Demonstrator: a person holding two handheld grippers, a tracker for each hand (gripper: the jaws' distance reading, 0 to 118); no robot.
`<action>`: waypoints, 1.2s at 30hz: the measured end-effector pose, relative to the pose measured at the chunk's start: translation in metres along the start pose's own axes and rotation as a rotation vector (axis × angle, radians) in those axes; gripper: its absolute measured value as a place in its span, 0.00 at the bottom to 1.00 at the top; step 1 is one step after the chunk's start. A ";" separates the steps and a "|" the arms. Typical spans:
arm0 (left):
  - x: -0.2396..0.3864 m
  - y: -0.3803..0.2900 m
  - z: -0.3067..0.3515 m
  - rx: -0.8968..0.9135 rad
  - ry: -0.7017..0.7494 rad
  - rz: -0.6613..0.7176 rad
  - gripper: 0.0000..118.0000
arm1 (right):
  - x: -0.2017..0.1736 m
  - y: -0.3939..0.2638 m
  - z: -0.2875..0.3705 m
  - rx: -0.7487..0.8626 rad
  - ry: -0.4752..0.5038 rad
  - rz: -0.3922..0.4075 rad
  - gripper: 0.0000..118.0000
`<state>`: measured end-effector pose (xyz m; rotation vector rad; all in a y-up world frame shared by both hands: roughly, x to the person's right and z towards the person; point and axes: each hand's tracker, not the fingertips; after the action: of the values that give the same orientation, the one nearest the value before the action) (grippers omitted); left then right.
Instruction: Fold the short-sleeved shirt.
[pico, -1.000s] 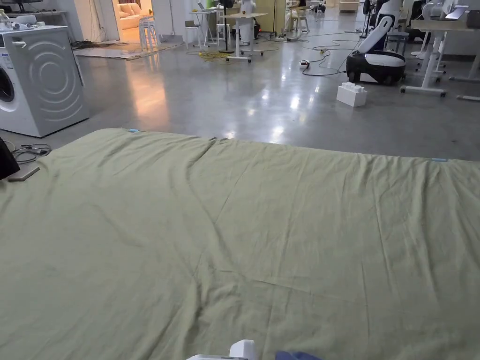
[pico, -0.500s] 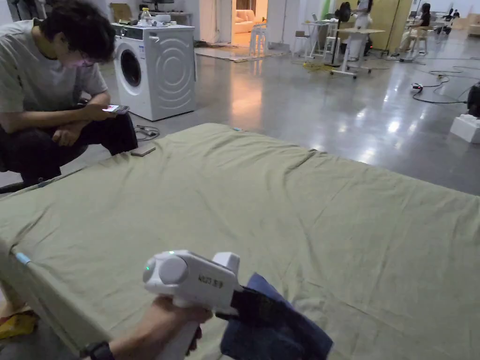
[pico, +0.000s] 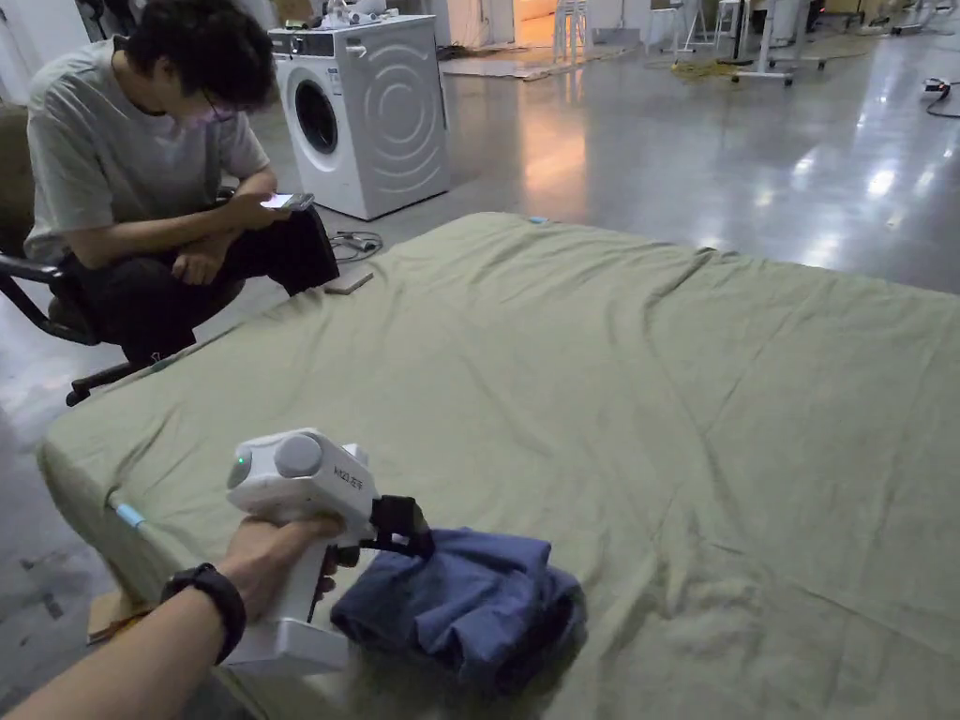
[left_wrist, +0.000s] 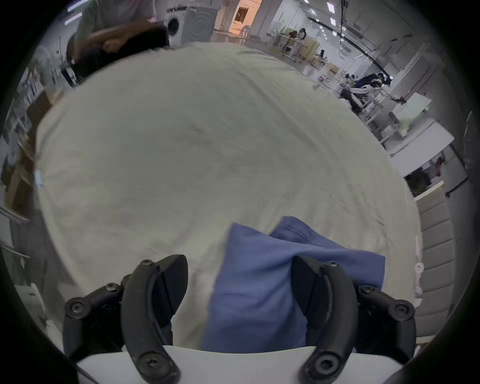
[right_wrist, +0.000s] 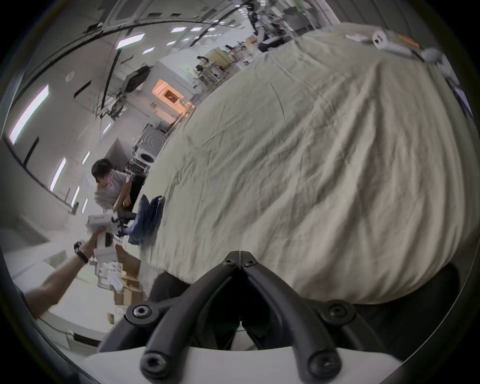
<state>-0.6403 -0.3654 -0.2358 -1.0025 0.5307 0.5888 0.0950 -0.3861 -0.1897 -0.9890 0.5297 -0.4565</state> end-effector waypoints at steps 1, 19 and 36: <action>-0.009 -0.001 0.011 0.012 0.040 -0.010 0.71 | 0.002 -0.001 0.006 -0.001 -0.006 0.018 0.00; 0.219 -0.220 0.350 0.972 -0.375 -0.706 0.58 | -0.104 0.068 0.183 0.715 -0.042 0.391 0.00; 0.203 -0.318 0.386 1.048 -0.186 -0.670 0.02 | -0.120 0.022 0.233 0.783 -0.335 0.647 0.00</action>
<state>-0.2251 -0.1108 -0.0031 -0.0771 0.2378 -0.2215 0.1451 -0.1525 -0.0800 -0.1013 0.2934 0.1013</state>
